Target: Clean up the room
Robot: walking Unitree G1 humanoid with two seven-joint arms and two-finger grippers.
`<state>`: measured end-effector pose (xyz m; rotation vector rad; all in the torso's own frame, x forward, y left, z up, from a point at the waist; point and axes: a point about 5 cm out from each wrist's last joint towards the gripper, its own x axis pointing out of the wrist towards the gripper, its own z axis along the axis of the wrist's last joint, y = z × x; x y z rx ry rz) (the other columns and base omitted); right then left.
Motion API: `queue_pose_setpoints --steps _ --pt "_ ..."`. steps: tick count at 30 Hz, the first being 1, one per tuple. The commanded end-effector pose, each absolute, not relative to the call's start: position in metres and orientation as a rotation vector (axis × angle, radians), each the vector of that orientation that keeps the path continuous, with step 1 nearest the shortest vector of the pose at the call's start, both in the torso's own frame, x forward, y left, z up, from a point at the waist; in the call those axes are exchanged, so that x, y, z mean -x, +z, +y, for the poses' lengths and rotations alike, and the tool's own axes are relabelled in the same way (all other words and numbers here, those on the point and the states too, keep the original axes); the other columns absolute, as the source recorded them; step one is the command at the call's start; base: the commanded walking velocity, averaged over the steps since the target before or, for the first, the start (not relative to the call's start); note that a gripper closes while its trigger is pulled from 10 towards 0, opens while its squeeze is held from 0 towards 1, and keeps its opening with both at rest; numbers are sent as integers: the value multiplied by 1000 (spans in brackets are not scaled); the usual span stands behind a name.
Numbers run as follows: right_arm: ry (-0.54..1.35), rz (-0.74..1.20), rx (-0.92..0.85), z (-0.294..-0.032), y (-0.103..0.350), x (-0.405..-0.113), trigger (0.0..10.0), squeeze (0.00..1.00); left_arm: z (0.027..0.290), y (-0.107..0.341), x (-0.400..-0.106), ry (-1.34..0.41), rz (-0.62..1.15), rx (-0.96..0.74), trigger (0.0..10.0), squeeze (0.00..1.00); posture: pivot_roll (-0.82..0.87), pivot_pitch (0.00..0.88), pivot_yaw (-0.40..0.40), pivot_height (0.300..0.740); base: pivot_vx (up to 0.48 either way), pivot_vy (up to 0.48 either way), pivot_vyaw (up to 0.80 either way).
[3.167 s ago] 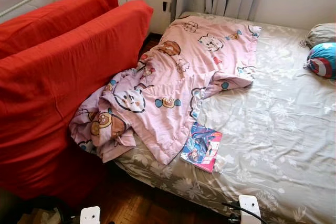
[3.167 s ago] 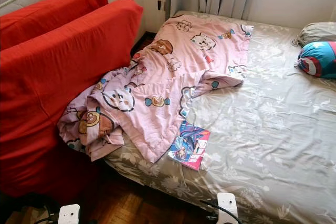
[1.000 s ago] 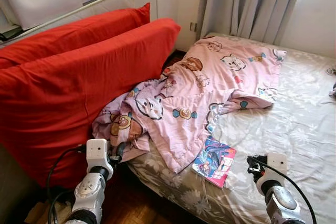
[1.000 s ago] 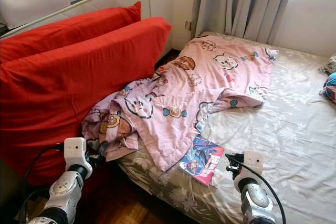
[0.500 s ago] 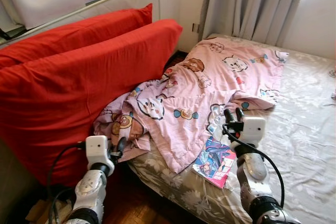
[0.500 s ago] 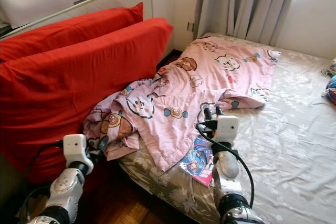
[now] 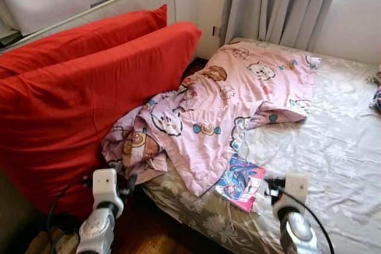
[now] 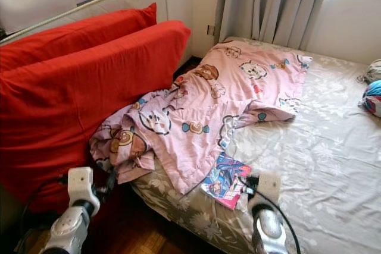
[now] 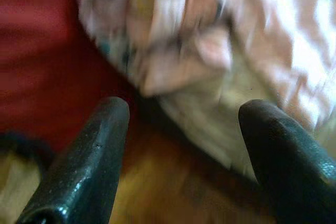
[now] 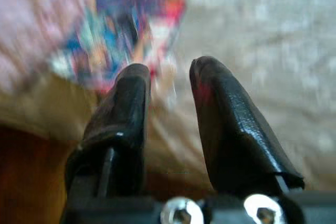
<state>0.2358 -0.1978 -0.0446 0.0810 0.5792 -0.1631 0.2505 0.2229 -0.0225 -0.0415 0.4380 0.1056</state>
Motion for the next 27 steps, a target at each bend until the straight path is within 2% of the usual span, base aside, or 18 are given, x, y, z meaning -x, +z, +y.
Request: queue_pose_setpoints --steps 1,10,12,15,27 --pt "-176 626 -67 -201 -49 -231 10000 0 227 -35 -236 128 533 27 10000 0 26 0 -13 740 0 0 0" --pt "-105 732 -84 -189 -61 -220 10000 0 226 -62 -203 155 720 44 10000 0 16 0 -17 740 0 0 0" --pt "-44 853 -41 -183 -73 -204 10000 0 228 -70 -190 159 792 31 10000 0 16 0 -17 740 0 0 0" --pt "-76 890 -42 -185 -76 -199 10000 0 229 -73 -184 160 820 26 10000 0 20 0 -16 740 0 0 0" --pt "-88 853 -74 -181 -71 -209 10000 0 243 -75 -174 188 857 20 10000 0 16 0 -11 740 0 0 0"
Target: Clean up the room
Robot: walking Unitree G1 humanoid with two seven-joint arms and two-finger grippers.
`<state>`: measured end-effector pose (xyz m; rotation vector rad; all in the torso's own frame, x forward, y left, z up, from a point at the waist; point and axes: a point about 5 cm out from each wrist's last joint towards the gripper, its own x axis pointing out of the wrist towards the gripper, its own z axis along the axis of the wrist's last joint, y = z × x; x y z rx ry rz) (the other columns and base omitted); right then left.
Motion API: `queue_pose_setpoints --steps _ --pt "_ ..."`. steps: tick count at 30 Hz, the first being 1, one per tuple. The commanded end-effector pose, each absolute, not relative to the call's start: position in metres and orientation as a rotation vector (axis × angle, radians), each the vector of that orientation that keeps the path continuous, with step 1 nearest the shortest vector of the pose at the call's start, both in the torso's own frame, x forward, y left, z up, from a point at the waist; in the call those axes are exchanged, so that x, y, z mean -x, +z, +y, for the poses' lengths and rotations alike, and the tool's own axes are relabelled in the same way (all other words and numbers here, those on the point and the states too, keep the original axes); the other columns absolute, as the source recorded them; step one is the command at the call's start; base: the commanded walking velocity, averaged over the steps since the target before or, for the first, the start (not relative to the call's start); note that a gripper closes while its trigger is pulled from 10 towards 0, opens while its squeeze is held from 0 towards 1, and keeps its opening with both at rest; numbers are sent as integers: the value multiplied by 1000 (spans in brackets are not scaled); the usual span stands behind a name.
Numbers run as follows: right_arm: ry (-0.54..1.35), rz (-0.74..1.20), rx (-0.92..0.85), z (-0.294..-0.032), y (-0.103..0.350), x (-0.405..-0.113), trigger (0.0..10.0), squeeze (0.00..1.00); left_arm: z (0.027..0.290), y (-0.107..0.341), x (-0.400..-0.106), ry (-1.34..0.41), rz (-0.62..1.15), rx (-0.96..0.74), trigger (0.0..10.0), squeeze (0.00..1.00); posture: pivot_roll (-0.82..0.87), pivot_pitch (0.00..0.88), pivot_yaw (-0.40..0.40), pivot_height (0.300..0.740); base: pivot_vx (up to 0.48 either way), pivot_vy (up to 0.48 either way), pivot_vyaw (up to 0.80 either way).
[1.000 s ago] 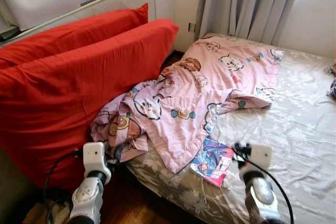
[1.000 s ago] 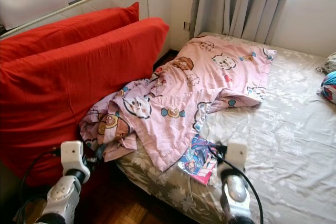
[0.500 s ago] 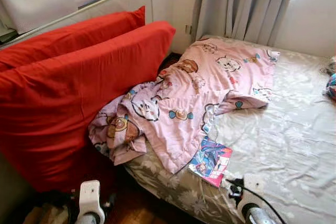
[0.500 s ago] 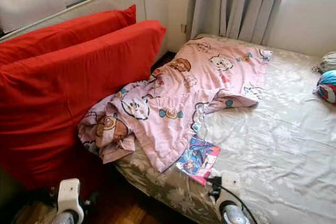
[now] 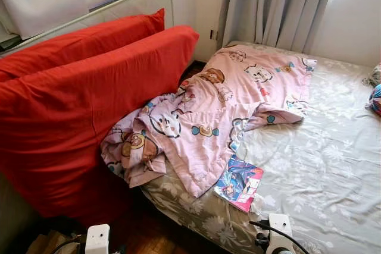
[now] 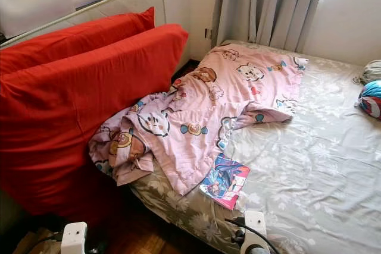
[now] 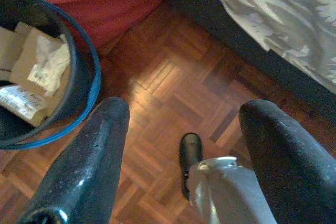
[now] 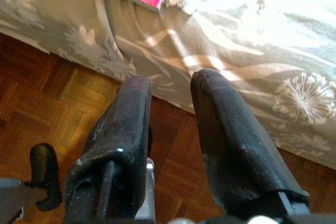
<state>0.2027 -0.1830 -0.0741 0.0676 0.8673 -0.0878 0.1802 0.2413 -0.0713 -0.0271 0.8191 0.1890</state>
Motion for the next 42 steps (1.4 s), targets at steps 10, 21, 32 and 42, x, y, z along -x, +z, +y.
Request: queue_pose_setpoints --steps 10,21,32,42 --pt "-107 838 -70 -185 -70 -208 10000 0 240 -72 -180 218 814 49 10000 0 17 0 -11 725 0 0 0" --pt "-113 837 -76 -184 -70 -209 10000 0 234 -55 -211 183 689 49 10000 0 17 0 -9 725 0 0 0" --pt "-110 832 -78 -182 -70 -210 10000 0 235 -39 -231 188 573 80 10000 0 17 0 -7 702 0 0 0" --pt "-132 814 -75 -186 -69 -210 10000 0 234 -27 -248 179 497 94 10000 0 10 0 -3 702 0 0 0"
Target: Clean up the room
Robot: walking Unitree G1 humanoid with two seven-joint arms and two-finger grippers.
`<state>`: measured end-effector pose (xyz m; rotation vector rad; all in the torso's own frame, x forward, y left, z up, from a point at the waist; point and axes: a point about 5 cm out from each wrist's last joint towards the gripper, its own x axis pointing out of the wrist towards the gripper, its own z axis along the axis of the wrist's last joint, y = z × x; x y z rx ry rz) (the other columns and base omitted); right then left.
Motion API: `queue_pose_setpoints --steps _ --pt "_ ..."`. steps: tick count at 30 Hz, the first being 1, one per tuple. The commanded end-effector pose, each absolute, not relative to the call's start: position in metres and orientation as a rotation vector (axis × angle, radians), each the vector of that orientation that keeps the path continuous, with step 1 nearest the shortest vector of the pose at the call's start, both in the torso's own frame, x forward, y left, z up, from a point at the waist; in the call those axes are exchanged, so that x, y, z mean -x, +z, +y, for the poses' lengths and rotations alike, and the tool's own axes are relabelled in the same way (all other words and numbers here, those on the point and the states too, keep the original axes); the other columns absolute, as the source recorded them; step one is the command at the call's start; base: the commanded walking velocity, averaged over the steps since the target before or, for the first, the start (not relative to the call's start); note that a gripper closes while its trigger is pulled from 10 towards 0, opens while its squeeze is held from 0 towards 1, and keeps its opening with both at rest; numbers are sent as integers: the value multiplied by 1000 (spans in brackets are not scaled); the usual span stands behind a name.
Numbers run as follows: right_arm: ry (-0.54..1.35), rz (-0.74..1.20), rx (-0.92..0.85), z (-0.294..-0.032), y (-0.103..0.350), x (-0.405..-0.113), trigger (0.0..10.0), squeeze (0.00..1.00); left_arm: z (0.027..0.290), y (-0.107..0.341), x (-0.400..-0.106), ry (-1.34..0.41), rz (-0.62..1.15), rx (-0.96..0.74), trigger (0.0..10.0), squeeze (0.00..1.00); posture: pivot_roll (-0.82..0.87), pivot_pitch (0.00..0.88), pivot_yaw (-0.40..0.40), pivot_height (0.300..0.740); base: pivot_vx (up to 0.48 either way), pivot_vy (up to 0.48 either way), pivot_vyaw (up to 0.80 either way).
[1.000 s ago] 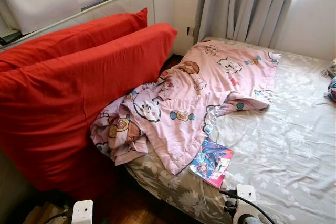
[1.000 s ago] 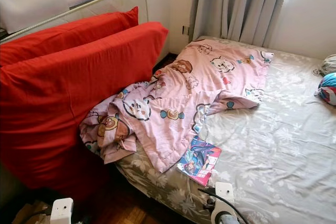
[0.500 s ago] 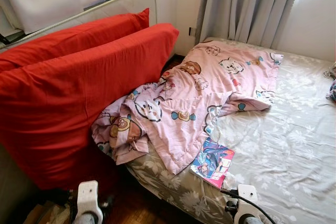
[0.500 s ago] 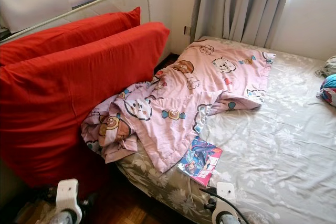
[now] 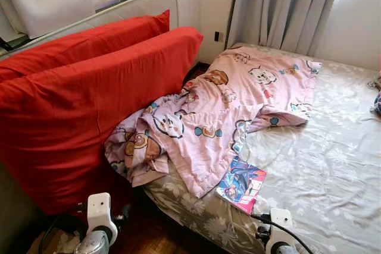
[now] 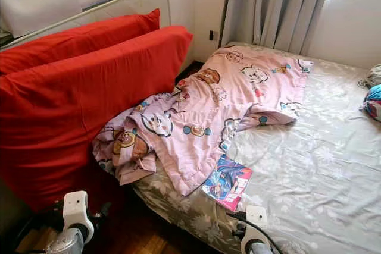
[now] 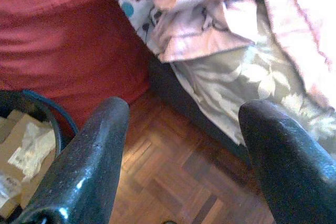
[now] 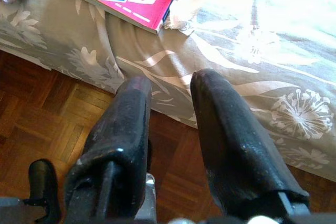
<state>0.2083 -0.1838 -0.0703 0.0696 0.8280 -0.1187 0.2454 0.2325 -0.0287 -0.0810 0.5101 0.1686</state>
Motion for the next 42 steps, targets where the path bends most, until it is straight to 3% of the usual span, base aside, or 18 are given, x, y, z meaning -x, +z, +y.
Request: queue_pose_setpoints --steps 1,42 --pt "-129 815 -71 -186 -69 -210 10000 0 233 -25 -250 175 491 95 10000 0 10 0 -3 702 0 0 0" --pt "-134 811 -63 -185 -69 -210 10000 0 227 -18 -259 114 445 62 10000 0 12 0 8 669 0 0 0"
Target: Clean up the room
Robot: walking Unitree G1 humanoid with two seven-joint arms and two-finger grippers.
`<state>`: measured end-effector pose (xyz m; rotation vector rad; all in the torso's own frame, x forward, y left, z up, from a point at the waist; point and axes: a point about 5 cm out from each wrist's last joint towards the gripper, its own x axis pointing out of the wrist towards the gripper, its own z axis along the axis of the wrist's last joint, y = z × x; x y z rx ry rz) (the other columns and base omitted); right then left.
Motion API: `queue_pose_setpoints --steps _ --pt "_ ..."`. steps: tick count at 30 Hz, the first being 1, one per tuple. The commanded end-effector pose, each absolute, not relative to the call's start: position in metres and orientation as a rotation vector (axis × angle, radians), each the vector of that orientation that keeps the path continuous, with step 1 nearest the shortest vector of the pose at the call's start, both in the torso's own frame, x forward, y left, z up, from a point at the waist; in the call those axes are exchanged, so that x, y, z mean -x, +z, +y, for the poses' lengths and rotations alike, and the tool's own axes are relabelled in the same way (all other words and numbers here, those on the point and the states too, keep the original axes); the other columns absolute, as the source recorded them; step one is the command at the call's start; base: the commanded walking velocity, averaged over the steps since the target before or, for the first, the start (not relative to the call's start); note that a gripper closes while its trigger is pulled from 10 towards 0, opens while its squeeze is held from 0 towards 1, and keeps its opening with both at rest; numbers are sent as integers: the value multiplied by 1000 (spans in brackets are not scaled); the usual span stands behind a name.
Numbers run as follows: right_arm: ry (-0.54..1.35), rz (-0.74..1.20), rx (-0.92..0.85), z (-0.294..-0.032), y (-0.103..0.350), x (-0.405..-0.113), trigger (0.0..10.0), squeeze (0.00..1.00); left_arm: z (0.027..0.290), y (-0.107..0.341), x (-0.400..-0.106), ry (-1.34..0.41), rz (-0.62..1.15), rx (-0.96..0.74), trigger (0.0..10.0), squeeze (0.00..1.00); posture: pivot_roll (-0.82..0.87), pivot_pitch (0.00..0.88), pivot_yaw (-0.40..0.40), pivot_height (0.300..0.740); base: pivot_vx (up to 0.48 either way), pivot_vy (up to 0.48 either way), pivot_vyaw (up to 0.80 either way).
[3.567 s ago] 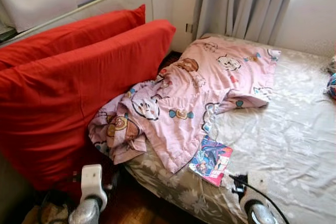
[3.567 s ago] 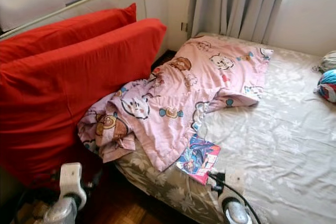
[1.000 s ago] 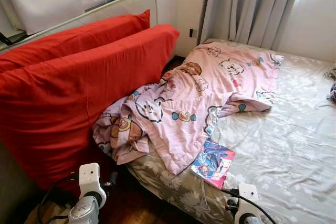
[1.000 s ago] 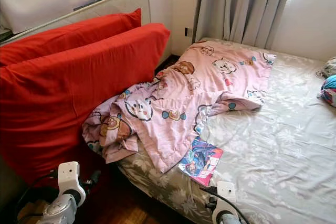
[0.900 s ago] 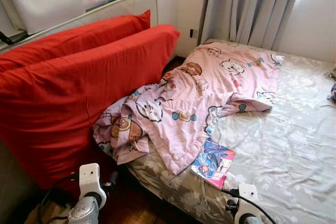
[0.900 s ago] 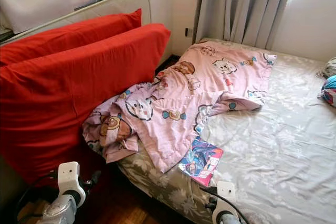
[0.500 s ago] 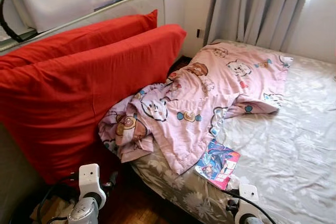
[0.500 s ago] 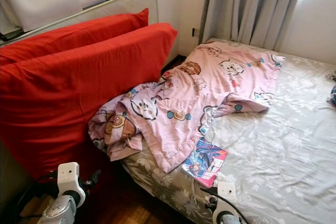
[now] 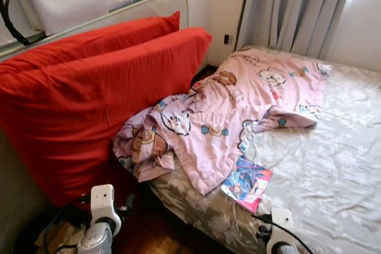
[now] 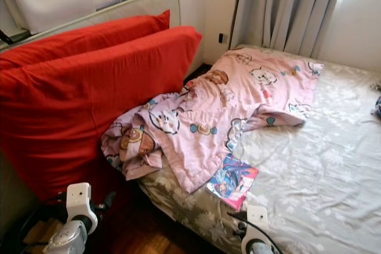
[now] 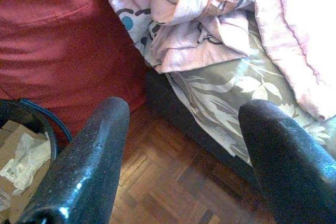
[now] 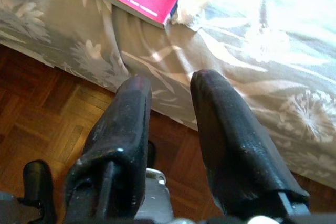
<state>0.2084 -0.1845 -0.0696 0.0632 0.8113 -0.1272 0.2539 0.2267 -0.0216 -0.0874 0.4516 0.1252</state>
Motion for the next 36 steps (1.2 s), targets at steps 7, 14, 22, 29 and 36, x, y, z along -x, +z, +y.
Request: queue_pose_setpoints --steps 7,14,22,29,36 --pt "-133 795 -77 -184 -68 -211 10000 0 228 -16 -261 112 442 53 10000 0 14 0 9 659 0 0 0" --pt "-136 798 -72 -184 -68 -211 10000 0 229 -14 -263 102 443 37 10000 0 15 0 10 659 0 0 0" --pt "-130 810 -62 -184 -69 -211 10000 0 228 -14 -263 98 440 34 10000 0 16 0 9 644 0 0 0" --pt "-133 794 -70 -184 -68 -211 10000 0 226 -13 -265 93 430 33 10000 0 15 0 9 639 0 0 0" --pt "-132 794 -68 -185 -68 -211 10000 0 224 -12 -266 87 421 35 10000 0 15 0 9 639 0 0 0"
